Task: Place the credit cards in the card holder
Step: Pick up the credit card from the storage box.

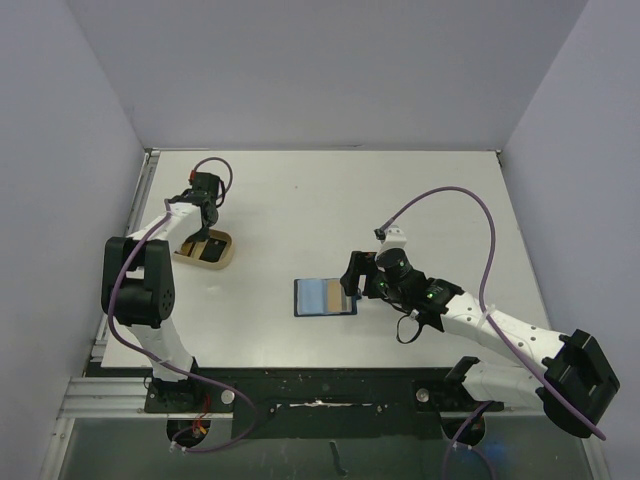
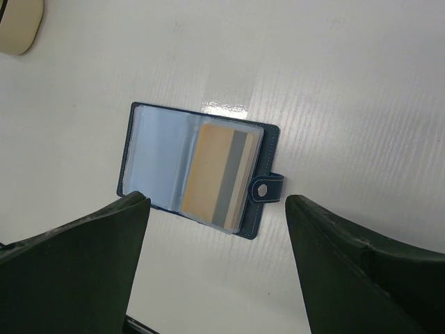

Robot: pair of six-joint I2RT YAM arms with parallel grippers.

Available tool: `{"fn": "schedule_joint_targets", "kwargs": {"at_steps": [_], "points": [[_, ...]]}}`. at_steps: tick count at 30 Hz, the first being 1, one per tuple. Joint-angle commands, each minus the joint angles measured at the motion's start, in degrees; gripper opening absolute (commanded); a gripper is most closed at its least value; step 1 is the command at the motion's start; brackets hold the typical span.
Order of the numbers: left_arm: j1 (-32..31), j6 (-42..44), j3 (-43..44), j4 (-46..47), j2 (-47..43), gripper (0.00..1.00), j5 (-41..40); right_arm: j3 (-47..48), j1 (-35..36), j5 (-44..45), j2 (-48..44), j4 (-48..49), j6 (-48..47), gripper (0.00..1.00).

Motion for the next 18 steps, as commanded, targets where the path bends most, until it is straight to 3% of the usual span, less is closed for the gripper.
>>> {"fn": "schedule_joint_targets", "kwargs": {"at_steps": [1,14,18], "points": [[0.18,0.36,3.13,0.05,-1.10,0.21,-1.47,-0.21,-0.37,0.10,-1.39,2.52,-0.47,0.81],[-1.31,-0.96,5.58,-3.11,-2.51,0.00,0.66,-0.21,-0.37,-0.41,-1.31,2.51,-0.23,0.81],[-2.14,-2.24,6.69,-5.49,-3.54,0.00,2.13,-0.03,-0.46,-0.14,-0.91,1.99,-0.39,0.81]]}}
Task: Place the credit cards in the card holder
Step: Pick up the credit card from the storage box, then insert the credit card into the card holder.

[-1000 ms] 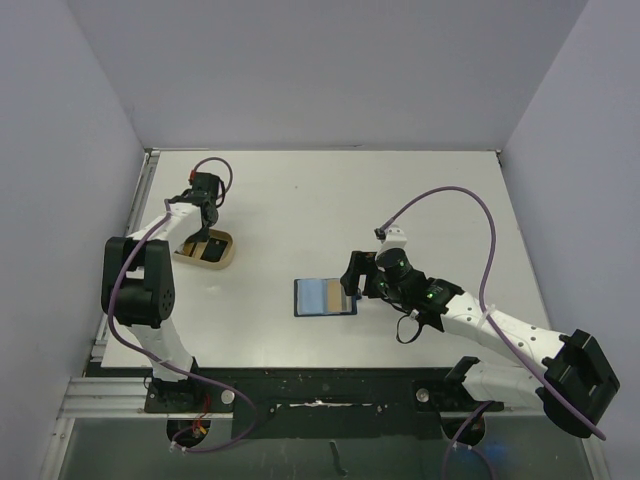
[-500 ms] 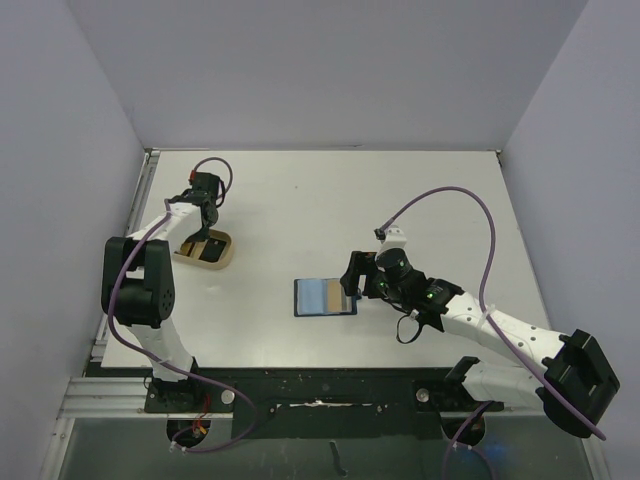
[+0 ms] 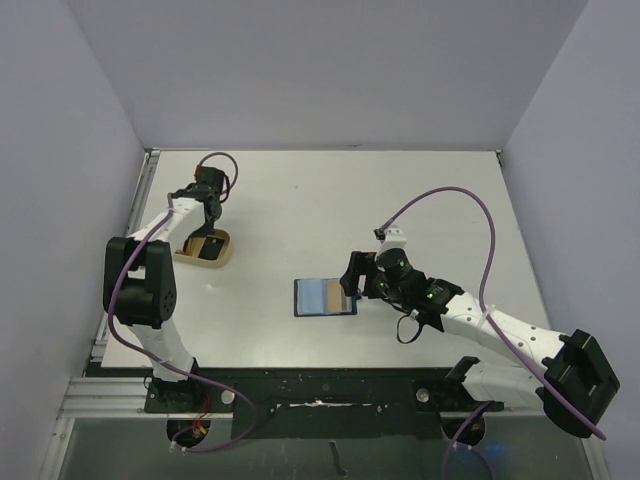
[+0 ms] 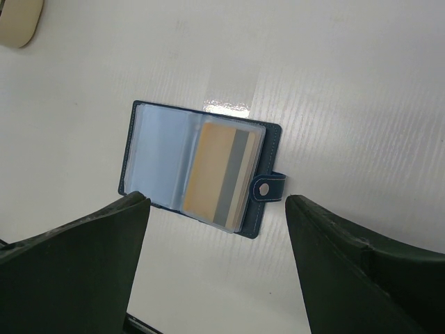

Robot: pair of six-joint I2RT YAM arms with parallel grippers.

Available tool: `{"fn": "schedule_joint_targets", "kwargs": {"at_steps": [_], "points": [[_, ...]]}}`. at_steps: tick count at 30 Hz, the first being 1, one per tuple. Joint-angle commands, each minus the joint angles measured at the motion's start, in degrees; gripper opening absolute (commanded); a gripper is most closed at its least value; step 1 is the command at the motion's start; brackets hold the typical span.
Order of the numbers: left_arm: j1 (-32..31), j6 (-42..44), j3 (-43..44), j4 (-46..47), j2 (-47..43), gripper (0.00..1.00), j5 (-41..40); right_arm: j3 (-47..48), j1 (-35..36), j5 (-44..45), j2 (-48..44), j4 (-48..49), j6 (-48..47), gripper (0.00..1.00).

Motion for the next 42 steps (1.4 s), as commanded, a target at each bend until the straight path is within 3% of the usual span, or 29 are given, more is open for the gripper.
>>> {"fn": "schedule_joint_targets", "kwargs": {"at_steps": [1,12,19,28,34,37,42], "points": [[-0.72,-1.82,3.71,-2.53,-3.88,0.00,0.66,0.16,-0.41,0.55,-0.78,1.67,-0.49,0.81],[-1.96,-5.87,2.72,-5.46,-11.51,0.00,7.36,0.92,-0.53,0.61,-0.66,0.63,-0.60,0.81],[-1.68,-8.35,0.14,-2.59,-20.60,0.00,22.34,2.05,-1.05,1.03,1.68,-0.65,-1.45,0.80],[-1.44,-20.49,-11.72,11.25,-32.41,0.00,47.92,4.26,-1.83,0.74,8.11,-0.85,-2.82,0.75],[-1.61,-31.50,-20.18,23.20,-33.40,0.00,62.62,6.21,-2.03,-0.30,12.54,0.24,-3.72,0.57],[-2.30,-36.46,-24.91,29.45,-33.43,0.00,66.73,7.62,-2.07,-0.80,14.87,0.24,-4.19,0.49],[-4.78,-41.53,-30.80,36.76,-33.69,0.00,69.43,8.88,-2.04,-1.11,18.07,0.13,-4.63,0.45]]}}
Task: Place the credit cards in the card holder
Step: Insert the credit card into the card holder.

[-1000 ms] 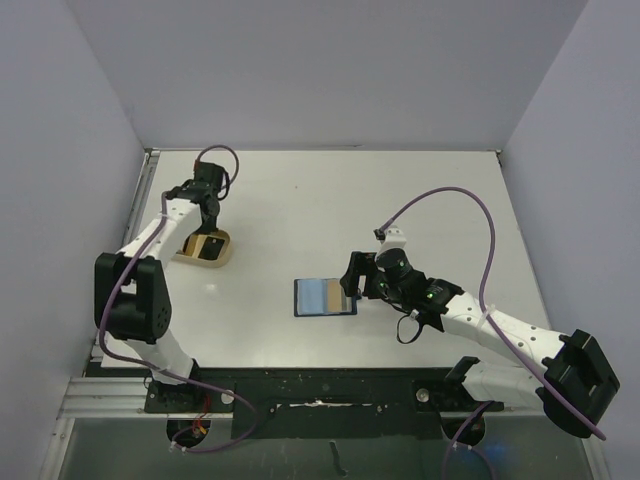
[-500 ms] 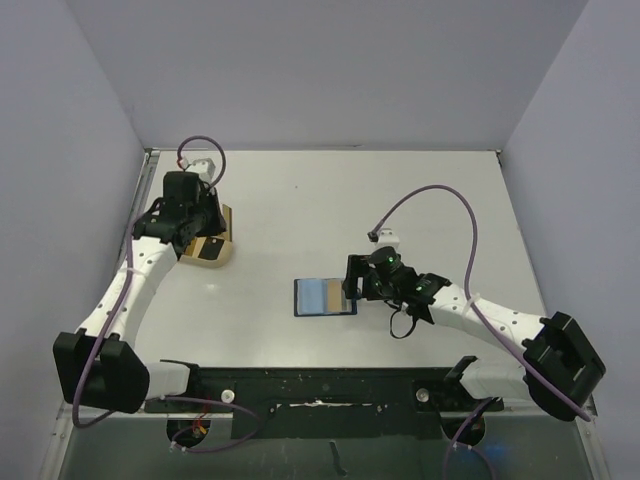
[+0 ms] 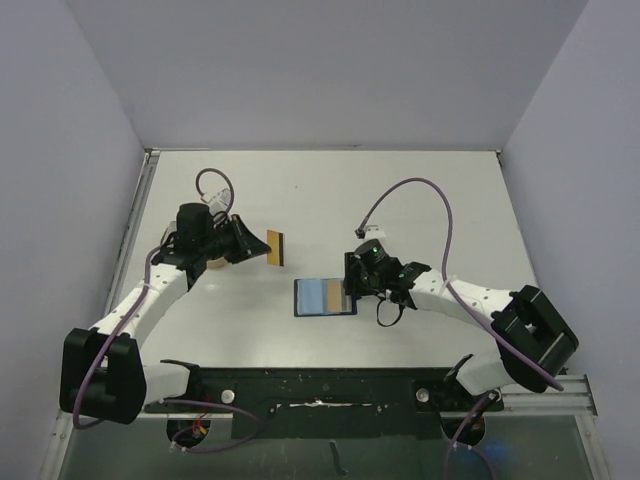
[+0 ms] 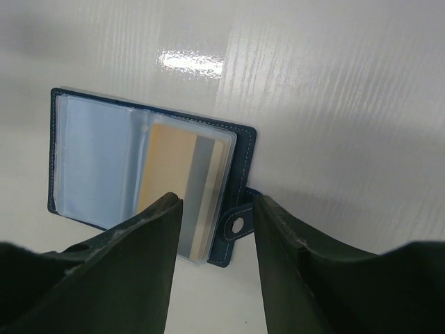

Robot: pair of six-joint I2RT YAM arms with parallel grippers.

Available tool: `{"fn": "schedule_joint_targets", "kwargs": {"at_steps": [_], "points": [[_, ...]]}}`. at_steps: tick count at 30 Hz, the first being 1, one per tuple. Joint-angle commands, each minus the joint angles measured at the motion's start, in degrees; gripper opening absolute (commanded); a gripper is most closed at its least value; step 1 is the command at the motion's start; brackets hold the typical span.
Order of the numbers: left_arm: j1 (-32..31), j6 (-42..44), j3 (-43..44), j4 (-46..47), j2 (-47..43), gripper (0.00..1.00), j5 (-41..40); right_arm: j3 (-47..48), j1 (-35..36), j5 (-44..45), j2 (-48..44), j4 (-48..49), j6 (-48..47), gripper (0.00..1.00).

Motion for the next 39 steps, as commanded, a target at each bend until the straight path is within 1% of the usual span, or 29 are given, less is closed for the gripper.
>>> {"fn": "schedule_joint_targets", "kwargs": {"at_steps": [1,6,10,19,28,39], "points": [[-2.51,-6.78,-2.98,12.39,-1.14,0.00,6.88,2.76,-0.20,-0.08,1.98,1.79,-1.24,0.45],[-5.47,-8.79,-7.01,15.38,-0.81,0.00,7.25,2.87,-0.20,0.58,4.00,1.35,-1.15,0.44],[-8.28,-11.97,-11.11,20.51,0.19,0.00,7.18,2.46,-0.14,0.39,5.05,1.55,-1.08,0.41],[-13.19,-12.74,-12.12,24.26,6.30,0.00,8.11,1.06,0.92,0.75,5.47,2.04,0.24,0.32],[-14.70,-11.93,-12.99,26.09,11.00,0.00,7.88,0.07,1.48,0.81,5.93,2.77,0.86,0.28],[-15.58,-11.67,-14.05,28.57,15.05,0.00,9.17,-0.66,1.65,0.73,5.91,3.47,1.38,0.27]]}}
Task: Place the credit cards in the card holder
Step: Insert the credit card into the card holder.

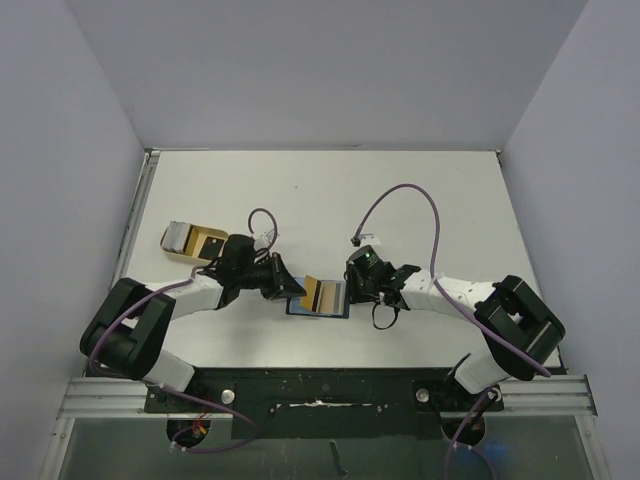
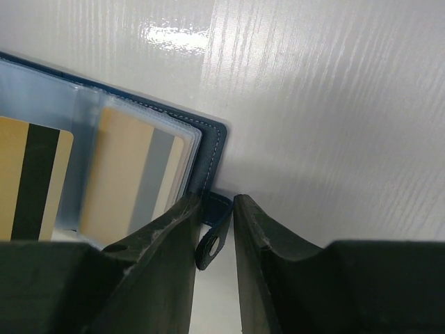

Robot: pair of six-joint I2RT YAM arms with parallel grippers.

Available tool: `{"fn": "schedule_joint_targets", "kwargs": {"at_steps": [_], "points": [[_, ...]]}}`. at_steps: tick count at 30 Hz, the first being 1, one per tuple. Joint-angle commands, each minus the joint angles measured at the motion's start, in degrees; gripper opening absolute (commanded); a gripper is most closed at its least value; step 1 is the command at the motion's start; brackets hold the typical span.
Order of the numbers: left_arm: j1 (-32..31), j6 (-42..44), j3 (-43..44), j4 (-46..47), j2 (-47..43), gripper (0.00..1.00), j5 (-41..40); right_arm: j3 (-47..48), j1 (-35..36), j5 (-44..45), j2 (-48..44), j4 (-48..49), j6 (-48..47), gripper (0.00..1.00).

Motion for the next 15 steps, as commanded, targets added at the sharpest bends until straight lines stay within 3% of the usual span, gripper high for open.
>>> {"fn": "schedule_joint_targets", "kwargs": {"at_steps": [1,15], "points": [[-0.63,0.74,0.10,5.24,1.33,0.00,2.07,-0.30,0.45,0.81,0.27,2.57,0.72,0.27],[-1.32,0.58,-0.82,7.12,5.38,0.00,1.20,-0.50,0.51,0.63,0.34,2.91,0.71,0.26]]}}
